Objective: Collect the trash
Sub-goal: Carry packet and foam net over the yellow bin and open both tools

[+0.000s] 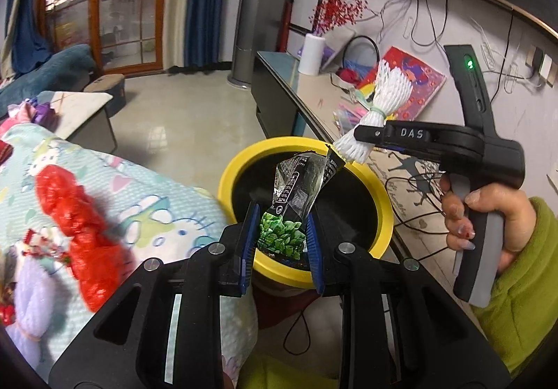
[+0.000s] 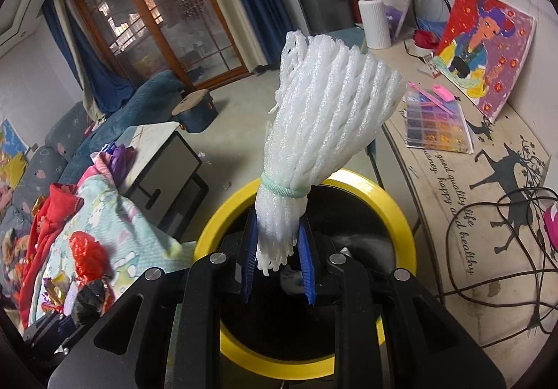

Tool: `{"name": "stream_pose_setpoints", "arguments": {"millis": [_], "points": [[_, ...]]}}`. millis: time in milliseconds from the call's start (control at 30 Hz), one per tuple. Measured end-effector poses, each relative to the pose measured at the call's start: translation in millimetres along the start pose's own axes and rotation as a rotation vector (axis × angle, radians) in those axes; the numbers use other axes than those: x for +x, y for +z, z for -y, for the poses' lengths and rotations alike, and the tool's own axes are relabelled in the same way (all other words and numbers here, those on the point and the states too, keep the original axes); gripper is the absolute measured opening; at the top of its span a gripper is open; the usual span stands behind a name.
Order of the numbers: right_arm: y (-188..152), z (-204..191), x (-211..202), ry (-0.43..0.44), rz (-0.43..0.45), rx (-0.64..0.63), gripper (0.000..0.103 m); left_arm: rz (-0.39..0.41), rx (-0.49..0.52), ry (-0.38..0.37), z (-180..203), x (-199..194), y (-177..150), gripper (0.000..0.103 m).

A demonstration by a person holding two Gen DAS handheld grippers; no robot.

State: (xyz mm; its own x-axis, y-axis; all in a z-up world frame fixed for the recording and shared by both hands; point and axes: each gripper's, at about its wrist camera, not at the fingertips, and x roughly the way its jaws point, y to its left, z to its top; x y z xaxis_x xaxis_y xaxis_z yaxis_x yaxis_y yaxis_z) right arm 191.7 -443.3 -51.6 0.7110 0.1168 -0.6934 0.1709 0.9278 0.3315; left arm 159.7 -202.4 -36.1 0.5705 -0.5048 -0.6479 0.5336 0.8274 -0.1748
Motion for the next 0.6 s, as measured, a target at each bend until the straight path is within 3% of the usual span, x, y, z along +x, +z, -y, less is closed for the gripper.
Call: {"name": "stream_pose_setpoints", "arguments": {"millis": [267,600], "points": [[-2.3,10.1,8.1,0.009,-0.038,-0.012,0.023,-0.073,0.032,-0.007,10.3,40.4,-6.5,0.019],[-5.5,14.4,18.7,0.006,-0.087,-0.006,0.029,-0.164,-0.022,-0.034,3.2,80.4,-8.2,0.026]]}}
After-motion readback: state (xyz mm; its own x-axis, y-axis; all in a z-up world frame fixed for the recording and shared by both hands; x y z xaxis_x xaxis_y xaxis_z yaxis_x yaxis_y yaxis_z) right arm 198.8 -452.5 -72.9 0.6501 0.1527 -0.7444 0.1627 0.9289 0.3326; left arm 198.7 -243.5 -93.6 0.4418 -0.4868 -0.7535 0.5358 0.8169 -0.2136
